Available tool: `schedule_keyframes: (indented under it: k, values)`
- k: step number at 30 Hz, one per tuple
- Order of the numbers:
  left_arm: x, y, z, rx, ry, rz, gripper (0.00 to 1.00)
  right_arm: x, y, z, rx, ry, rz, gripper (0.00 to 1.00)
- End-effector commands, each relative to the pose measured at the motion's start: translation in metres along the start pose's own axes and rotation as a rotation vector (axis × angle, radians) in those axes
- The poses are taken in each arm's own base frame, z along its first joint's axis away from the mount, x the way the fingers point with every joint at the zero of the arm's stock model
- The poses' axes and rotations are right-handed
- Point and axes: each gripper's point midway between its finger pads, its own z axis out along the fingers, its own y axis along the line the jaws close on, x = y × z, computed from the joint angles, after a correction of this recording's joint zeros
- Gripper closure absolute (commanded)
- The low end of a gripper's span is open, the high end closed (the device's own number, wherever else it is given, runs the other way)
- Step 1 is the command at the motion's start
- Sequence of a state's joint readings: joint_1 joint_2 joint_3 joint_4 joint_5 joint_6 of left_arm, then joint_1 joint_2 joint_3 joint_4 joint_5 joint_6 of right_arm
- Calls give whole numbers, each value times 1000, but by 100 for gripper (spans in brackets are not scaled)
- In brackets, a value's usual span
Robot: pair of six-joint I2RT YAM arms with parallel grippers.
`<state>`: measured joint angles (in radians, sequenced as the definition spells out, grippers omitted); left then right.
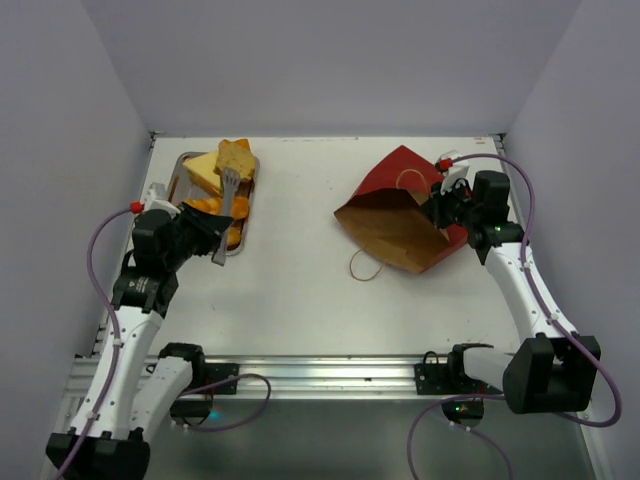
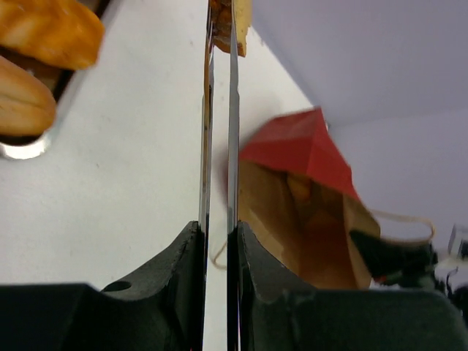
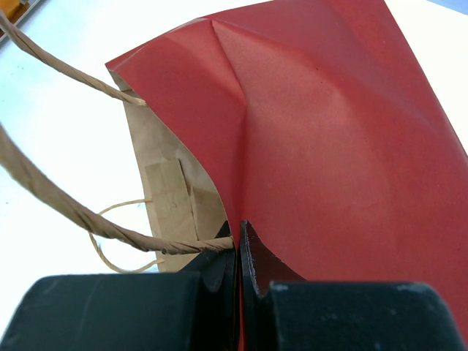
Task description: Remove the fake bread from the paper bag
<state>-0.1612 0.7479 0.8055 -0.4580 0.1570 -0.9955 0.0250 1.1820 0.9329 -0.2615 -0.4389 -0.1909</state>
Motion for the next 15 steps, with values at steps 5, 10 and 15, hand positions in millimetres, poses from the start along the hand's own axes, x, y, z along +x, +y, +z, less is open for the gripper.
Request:
schedule_keyframes:
  k: [5, 10, 15]
  values:
    - [-88, 20, 13, 124, -225, -228, 100, -18, 4, -4, -24, -54, -9, 100]
    - [-104, 50, 23, 124, -290, -300, 100, -17, 4, -2, -28, -48, -6, 100]
    - [-105, 72, 37, 146, -280, -337, 100, -16, 4, -2, -26, -44, -7, 100]
